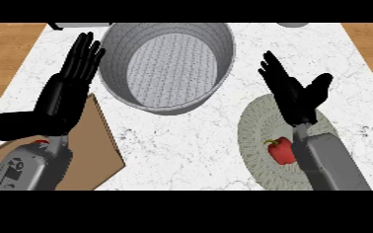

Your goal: Pick the bell pepper from the placemat and place it in the basket

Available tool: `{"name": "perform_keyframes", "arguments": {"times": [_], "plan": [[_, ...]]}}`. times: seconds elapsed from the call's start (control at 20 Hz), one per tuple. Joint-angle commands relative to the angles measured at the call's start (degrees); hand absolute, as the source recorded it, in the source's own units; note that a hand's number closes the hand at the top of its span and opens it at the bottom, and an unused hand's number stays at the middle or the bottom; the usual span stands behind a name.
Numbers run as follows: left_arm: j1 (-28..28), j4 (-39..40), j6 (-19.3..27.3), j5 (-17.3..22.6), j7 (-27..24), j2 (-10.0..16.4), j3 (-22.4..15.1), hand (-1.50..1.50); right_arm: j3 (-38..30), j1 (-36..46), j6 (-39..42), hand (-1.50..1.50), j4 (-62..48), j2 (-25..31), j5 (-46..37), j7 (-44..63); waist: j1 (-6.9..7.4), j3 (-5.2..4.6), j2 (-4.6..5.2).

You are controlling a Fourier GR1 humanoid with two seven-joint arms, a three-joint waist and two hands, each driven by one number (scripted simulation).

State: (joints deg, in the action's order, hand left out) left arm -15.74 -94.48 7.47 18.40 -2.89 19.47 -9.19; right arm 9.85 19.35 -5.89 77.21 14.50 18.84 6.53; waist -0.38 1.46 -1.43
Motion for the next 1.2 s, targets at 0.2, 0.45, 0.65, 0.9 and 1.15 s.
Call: {"name": "perform_keyframes", "arguments": {"times": [0.2,0.45,0.65,0.9,1.15], "plan": [[2.0,3.0,0.2,-8.9,2.0,9.3,0.8,0.00,13.2,3.0,24.4,1.50,11.9,-0.1,2.9,-7.9,2.71,-1.16,0.86],[4.3,6.5,1.3,-11.8,1.7,10.3,0.6,0.00,23.9,-10.8,29.0,1.50,20.0,-7.1,6.3,-11.9,-1.28,-1.38,0.73],[5.8,6.4,1.9,-12.4,2.0,11.1,1.8,0.00,26.7,-20.2,20.5,-1.50,36.5,-0.2,-7.4,-14.6,-2.50,-1.49,0.28],[5.9,7.4,1.6,-12.7,1.2,10.8,1.7,0.00,16.2,-12.5,14.9,-1.50,44.2,9.2,-22.0,-8.8,-3.36,-1.71,0.14],[6.4,6.2,1.5,-12.7,1.8,10.5,1.3,0.00,10.1,-6.2,21.9,-1.50,49.9,23.9,-30.7,0.9,-2.18,-1.82,0.22]]}}
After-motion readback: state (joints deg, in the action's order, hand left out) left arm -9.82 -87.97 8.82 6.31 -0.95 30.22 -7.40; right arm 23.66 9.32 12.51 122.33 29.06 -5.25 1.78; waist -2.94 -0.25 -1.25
